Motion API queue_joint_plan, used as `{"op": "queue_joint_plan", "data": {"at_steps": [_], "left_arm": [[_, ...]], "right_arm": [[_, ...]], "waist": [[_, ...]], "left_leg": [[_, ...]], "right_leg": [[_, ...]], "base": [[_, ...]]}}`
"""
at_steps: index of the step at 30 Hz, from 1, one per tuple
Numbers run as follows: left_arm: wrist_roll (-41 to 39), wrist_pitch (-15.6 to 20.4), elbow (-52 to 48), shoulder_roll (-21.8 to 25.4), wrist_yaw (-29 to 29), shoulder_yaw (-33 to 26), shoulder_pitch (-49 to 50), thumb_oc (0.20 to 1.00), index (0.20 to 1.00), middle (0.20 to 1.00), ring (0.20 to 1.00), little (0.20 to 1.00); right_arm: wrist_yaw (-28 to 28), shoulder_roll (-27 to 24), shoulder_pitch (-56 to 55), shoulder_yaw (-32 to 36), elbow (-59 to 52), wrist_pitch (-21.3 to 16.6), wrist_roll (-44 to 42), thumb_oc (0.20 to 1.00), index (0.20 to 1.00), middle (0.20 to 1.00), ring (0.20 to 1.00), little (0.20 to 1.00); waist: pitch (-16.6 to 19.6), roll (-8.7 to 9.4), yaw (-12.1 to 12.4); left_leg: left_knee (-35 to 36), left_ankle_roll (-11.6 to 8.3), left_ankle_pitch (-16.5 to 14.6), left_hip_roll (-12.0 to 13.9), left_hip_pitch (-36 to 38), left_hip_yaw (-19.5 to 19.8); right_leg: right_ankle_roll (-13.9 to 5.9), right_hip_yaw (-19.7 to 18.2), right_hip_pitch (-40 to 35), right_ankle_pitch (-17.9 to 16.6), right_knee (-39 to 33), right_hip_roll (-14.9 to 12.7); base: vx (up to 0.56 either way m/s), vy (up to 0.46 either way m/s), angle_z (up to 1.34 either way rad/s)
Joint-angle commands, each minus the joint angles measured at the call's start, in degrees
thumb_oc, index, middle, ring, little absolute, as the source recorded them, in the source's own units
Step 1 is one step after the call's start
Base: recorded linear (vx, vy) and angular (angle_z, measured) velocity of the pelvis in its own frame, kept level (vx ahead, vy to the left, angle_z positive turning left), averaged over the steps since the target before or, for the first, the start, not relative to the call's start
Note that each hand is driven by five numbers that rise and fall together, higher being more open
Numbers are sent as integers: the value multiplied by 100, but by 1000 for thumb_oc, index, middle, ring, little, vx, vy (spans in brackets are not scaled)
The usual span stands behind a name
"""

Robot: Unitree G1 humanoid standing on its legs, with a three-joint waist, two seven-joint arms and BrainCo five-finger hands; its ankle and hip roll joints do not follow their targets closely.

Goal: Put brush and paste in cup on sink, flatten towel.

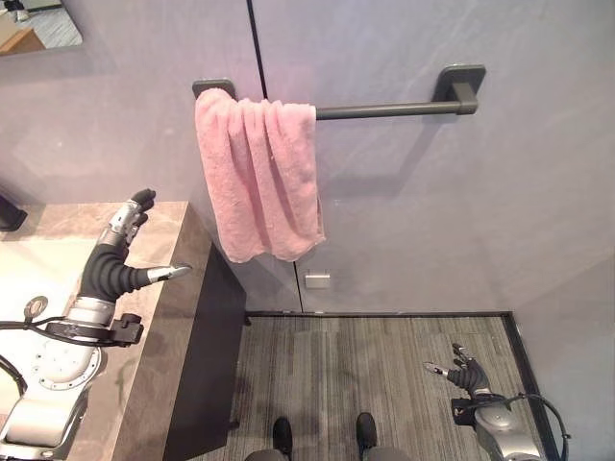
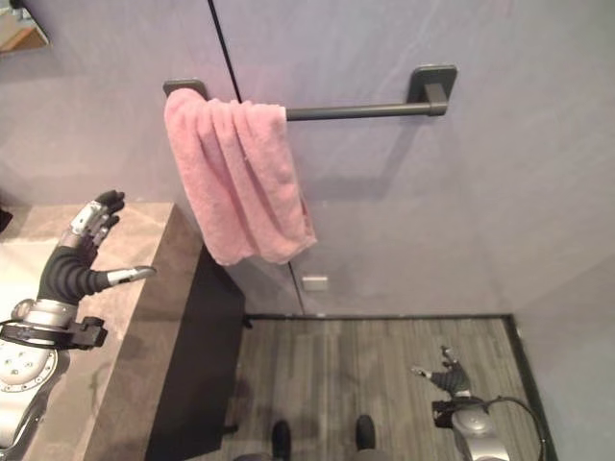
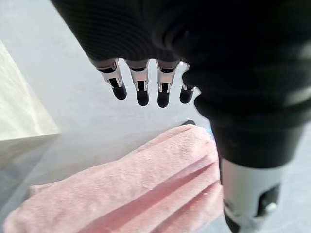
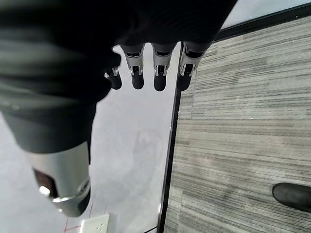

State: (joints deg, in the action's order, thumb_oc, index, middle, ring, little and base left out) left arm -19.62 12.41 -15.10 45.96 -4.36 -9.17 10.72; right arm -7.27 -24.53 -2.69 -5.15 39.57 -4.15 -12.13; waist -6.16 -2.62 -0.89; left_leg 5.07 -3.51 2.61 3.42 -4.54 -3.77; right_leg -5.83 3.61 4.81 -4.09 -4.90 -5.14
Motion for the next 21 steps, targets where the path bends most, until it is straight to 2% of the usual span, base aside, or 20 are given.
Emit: {"op": "queue_joint_plan", "data": {"at_steps": [1, 14, 21], "left_arm": [[109, 372, 169, 310, -286, -278, -316, 1000, 1000, 1000, 1000, 1000], [-310, 248, 2117, 177, -551, 216, -1437, 1000, 1000, 1000, 1000, 1000], [-346, 191, 2248, 309, -471, 567, -1854, 1000, 1000, 1000, 1000, 1000]], "right_arm": [[-7, -139, 177, 112, -141, -175, 104, 1000, 1000, 1000, 1000, 1000], [17, -173, 192, 56, -330, -110, 153, 1000, 1000, 1000, 1000, 1000], [23, -198, 202, 14, -398, -74, 224, 1000, 1000, 1000, 1000, 1000]], "waist": [[74, 373, -12], [-53, 416, -249], [-84, 453, -344]], "left_leg": [[-7, -416, 171, 493, -168, -43], [-7, -412, 266, 479, -588, -140], [-7, -415, 259, 489, -644, -209]], "right_leg": [[-754, -262, 231, -372, -10, -960], [-799, -418, 806, -542, -10, -974], [-824, -491, 949, -581, -10, -973]], "base": [[-1, 42, 1], [2, 31, -6], [4, 16, -7]]}}
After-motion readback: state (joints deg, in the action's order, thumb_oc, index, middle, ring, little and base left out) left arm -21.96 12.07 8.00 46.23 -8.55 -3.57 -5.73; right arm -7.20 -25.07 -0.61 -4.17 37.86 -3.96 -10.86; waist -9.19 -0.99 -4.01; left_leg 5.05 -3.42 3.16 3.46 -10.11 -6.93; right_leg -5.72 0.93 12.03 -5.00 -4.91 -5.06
